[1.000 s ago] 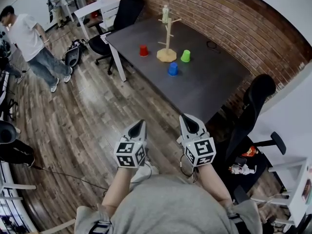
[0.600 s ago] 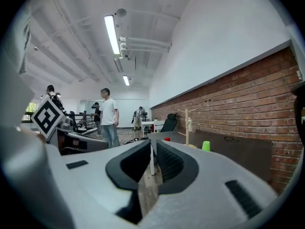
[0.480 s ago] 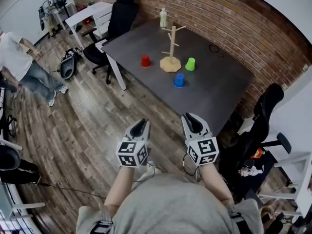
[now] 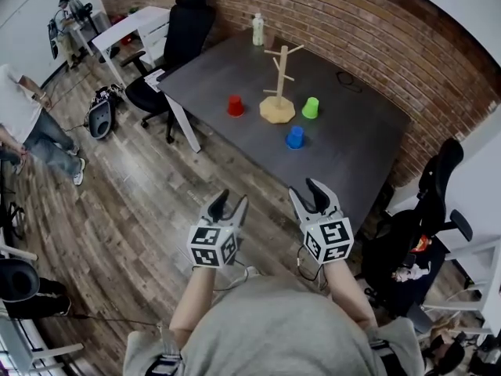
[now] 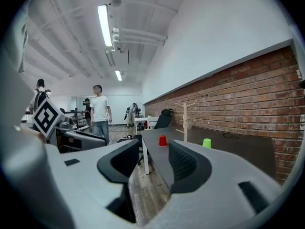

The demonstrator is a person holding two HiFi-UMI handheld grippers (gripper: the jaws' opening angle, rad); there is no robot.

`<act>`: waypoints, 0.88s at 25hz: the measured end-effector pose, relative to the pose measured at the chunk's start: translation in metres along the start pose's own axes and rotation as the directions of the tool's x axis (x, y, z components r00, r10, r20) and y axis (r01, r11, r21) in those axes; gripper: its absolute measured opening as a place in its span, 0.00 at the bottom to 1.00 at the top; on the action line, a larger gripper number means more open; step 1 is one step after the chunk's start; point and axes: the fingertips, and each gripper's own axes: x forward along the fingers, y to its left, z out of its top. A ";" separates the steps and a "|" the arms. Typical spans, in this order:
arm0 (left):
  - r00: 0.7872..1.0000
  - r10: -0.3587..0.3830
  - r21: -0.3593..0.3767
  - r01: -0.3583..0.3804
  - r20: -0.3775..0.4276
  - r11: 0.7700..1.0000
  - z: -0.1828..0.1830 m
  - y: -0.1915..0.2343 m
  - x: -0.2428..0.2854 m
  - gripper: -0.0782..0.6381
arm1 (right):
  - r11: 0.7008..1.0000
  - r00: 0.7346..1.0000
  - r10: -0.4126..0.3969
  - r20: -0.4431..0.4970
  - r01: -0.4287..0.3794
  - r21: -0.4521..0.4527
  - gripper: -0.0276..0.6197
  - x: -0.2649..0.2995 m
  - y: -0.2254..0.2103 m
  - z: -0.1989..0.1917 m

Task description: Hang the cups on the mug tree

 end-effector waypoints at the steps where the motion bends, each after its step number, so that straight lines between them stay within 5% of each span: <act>1: 1.000 -0.005 0.003 0.005 -0.002 1.000 0.000 0.005 0.002 0.40 | 1.000 1.000 -0.002 -0.003 0.002 0.003 0.35 0.005 0.001 -0.001; 22: 0.999 0.008 -0.020 -0.009 -0.044 1.000 -0.001 0.070 0.046 0.45 | 0.997 0.993 -0.072 -0.096 0.071 -0.009 0.43 0.073 -0.023 -0.026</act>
